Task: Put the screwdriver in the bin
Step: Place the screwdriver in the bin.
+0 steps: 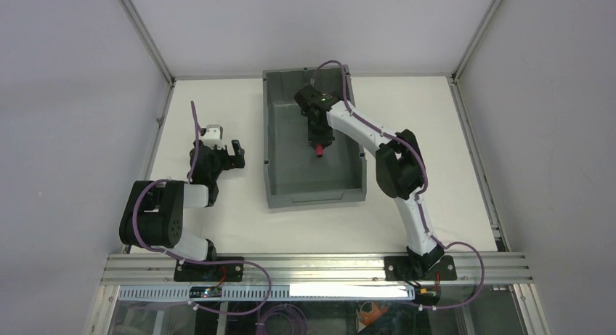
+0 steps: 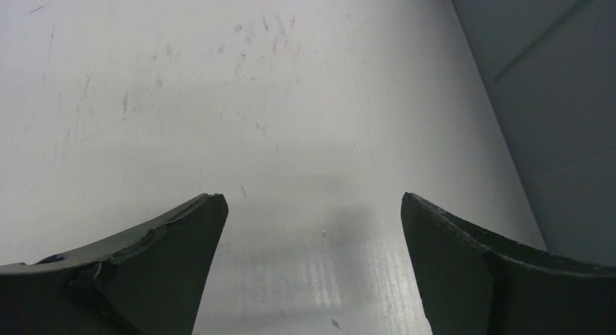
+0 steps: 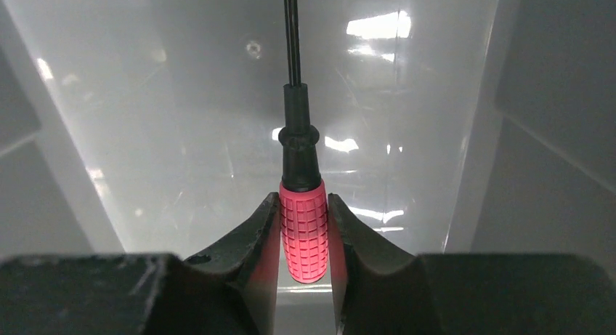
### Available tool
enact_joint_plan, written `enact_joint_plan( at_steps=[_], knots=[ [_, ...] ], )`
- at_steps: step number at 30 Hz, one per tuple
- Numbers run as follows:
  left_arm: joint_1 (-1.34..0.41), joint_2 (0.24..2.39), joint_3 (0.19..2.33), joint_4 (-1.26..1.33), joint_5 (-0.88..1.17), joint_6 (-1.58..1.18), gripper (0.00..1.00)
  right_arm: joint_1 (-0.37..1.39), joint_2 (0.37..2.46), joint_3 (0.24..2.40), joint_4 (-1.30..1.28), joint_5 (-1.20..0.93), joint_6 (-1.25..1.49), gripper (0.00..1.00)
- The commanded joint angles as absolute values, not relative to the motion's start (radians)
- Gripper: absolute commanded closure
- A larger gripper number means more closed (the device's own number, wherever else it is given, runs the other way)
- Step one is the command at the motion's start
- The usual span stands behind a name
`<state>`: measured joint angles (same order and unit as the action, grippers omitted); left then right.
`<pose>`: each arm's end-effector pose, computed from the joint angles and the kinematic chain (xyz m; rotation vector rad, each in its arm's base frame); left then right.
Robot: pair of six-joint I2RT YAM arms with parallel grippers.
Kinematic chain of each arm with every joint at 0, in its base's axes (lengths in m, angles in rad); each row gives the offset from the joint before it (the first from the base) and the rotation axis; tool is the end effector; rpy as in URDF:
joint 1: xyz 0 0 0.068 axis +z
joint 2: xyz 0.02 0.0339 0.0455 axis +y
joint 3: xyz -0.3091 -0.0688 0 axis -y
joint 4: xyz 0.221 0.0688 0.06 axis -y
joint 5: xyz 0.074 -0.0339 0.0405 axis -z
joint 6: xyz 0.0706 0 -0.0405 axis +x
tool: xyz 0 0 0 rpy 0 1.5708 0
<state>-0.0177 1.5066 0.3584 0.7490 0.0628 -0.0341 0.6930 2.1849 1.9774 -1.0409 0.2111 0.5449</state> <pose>0.2785 -0.0094 0.1889 0.0249 1.9702 -0.0957 0.3726 0.2902 0.2436 -0.1567 2.7541 0.0222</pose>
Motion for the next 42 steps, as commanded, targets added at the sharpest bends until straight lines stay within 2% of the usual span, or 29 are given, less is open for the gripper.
enact_joint_plan(
  at_steps=[1,16,24,27,42],
  knots=[
    [-0.011,1.506,0.373,0.824,0.087,-0.023,0.01,0.700,2.231,2.054,-1.015,0.250,0.573,1.00],
    [-0.010,1.507,0.372,0.824,0.087,-0.023,0.01,0.688,2.330,2.073,-0.999,0.223,0.608,0.99],
    [-0.011,1.506,0.373,0.825,0.088,-0.023,0.01,0.672,2.332,2.056,-0.987,0.180,0.609,0.85],
    [-0.011,1.506,0.373,0.824,0.088,-0.023,0.01,0.669,2.325,2.051,-0.985,0.170,0.606,0.75],
    [-0.011,1.506,0.373,0.824,0.087,-0.023,0.01,0.660,2.229,2.063,-0.990,0.164,0.560,0.49]
  ],
)
